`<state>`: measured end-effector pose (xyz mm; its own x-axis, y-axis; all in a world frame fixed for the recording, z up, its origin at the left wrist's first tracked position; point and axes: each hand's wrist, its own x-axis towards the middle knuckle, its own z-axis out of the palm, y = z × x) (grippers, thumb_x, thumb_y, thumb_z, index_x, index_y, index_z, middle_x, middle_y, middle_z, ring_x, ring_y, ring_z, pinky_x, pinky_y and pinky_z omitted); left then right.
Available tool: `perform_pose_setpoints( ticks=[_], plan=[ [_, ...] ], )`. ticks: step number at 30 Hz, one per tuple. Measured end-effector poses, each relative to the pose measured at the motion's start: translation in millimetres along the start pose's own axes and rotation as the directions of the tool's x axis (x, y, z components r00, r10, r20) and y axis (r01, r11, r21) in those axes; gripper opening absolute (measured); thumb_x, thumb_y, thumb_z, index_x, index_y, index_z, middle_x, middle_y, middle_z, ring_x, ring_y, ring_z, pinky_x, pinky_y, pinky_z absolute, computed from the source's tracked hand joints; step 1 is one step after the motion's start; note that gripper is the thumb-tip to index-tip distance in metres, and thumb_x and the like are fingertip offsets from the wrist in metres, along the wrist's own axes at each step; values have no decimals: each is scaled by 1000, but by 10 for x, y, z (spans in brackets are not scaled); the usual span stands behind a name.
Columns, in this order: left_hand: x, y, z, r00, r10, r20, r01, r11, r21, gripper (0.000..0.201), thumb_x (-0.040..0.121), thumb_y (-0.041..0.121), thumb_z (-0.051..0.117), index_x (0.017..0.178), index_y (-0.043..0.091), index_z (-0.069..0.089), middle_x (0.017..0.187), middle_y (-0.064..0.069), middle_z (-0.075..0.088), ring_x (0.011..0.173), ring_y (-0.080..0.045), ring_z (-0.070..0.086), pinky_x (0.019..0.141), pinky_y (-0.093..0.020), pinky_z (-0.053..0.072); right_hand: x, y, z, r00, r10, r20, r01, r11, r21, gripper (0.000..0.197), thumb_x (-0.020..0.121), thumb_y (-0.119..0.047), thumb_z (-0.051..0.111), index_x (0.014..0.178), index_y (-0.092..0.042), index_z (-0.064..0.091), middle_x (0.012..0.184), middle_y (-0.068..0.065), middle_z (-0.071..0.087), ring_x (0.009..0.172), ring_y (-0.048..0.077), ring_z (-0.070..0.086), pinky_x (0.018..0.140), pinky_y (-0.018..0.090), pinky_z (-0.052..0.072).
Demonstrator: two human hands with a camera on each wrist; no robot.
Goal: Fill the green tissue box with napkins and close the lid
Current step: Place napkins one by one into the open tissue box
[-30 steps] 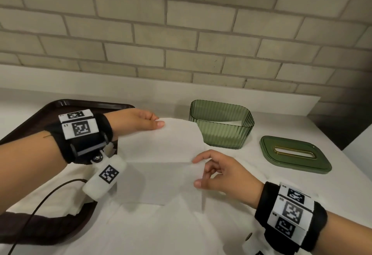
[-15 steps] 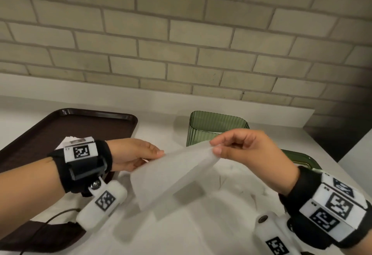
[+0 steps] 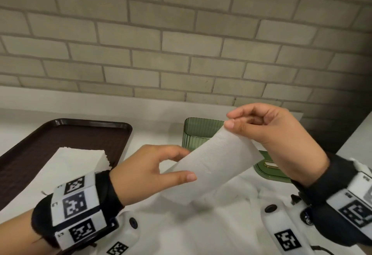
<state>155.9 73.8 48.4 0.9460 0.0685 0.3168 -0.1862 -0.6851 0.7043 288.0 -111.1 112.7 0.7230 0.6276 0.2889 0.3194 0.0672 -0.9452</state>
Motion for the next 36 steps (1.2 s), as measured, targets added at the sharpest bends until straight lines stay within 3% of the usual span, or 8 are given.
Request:
perform_pose_setpoints(
  ticks=[3, 6, 9, 13, 17, 24, 30, 36],
  plan=[
    [46, 7, 67, 997, -35, -62, 32, 998, -45, 18, 76, 42, 66, 84, 28, 75, 86, 18, 73, 86, 2, 66, 80, -11, 47, -8, -60, 10, 999, -45, -31, 43, 997, -60, 27, 57, -27, 76, 81, -16, 72, 66, -5, 68, 63, 3, 61, 61, 7, 47],
    [82, 40, 55, 997, -47, -56, 39, 989, -143, 11, 77, 40, 71, 75, 30, 72, 82, 12, 73, 79, -5, 68, 77, -15, 51, -39, -84, -30, 979, -196, -51, 166, 922, -350, 32, 61, -49, 75, 86, -29, 71, 83, -9, 61, 73, 1, 55, 67, 12, 44],
    [129, 49, 39, 998, -57, 40, 63, 981, -183, 9, 86, 21, 62, 77, 23, 64, 85, 9, 74, 81, -10, 69, 80, -21, 52, -59, -96, -18, 943, -243, 228, 333, 705, -626, 45, 62, -62, 70, 101, -41, 65, 97, -16, 48, 95, -1, 49, 80, 4, 36],
    [189, -117, 207, 958, -175, 228, 210, 968, -137, 20, 76, 43, 68, 81, 25, 62, 85, 6, 72, 78, -4, 65, 85, -26, 52, 86, 206, -50, 885, 138, 444, 327, 495, -805, 79, 62, -56, 78, 131, -40, 44, 124, -12, 40, 119, 5, 40, 103, 19, 34],
    [135, -300, 500, 866, -328, 377, 293, 944, 150, 34, 74, 57, 67, 94, 32, 56, 98, 18, 62, 79, 3, 59, 82, -18, 49, 69, 684, -157, 705, 580, 408, 221, 368, -903, 97, 56, -59, 80, 138, -41, 31, 142, -14, 35, 131, 9, 36, 111, 30, 33],
    [197, -514, 829, 715, -538, 446, 395, 838, 376, 59, 74, 58, 66, 119, 24, 48, 112, 12, 53, 99, -8, 52, 93, -22, 42, 32, 1274, -186, 746, 607, 274, 24, 387, -922, 72, 72, -44, 76, 133, -32, 40, 132, 0, 40, 113, 16, 46, 98, 28, 40],
    [290, -540, 945, 715, -527, 459, 428, 849, 308, 39, 74, 52, 70, 99, 29, 51, 102, 12, 57, 92, -6, 52, 77, -16, 40, 128, 1474, -237, 805, 534, 259, -139, 594, -793, 59, 71, -19, 80, 121, -33, 52, 118, -4, 45, 82, 5, 50, 69, 12, 40],
    [303, -503, 943, 752, -507, 421, 419, 861, 288, 81, 72, 53, 72, 134, 26, 29, 124, 8, 49, 99, -10, 52, 91, -22, 42, 187, 1354, -275, 862, 438, 255, -172, 725, -667, 54, 68, -5, 81, 107, -33, 57, 105, -7, 50, 63, -2, 51, 72, 12, 44]
  ],
)
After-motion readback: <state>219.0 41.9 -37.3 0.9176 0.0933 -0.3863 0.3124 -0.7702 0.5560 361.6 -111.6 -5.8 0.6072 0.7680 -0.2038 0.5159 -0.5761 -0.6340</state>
